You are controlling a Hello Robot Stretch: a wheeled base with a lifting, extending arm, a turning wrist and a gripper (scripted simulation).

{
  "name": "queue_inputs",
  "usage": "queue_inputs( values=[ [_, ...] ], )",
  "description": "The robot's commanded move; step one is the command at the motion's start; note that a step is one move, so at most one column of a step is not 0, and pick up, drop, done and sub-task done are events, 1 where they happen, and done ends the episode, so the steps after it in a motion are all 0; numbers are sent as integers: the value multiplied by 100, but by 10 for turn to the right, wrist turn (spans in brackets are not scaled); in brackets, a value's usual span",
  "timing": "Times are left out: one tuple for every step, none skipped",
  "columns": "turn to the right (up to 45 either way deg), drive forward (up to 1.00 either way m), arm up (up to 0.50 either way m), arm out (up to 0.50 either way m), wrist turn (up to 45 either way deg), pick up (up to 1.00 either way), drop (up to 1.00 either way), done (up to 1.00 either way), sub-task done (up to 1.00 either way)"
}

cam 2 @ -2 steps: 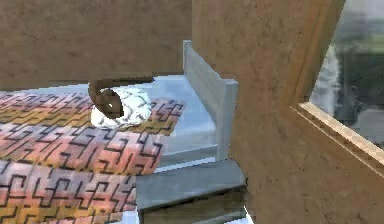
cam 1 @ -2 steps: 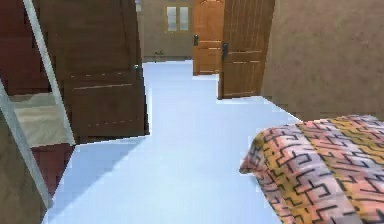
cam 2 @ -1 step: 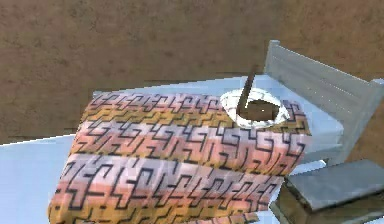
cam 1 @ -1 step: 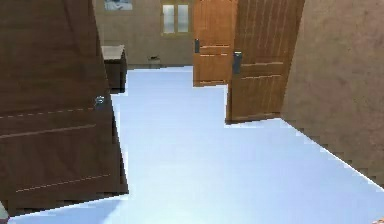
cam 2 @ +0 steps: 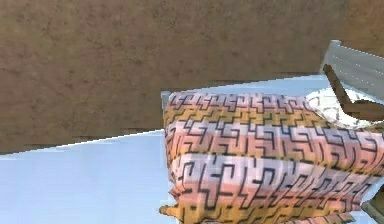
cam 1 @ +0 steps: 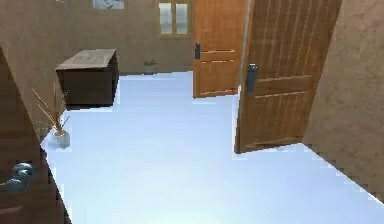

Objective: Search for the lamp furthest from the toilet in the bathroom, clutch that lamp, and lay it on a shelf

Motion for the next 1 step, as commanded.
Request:
queue_inputs(
  values=[
    [30,0,0,0,0,0,0,0,0]
  ],
)
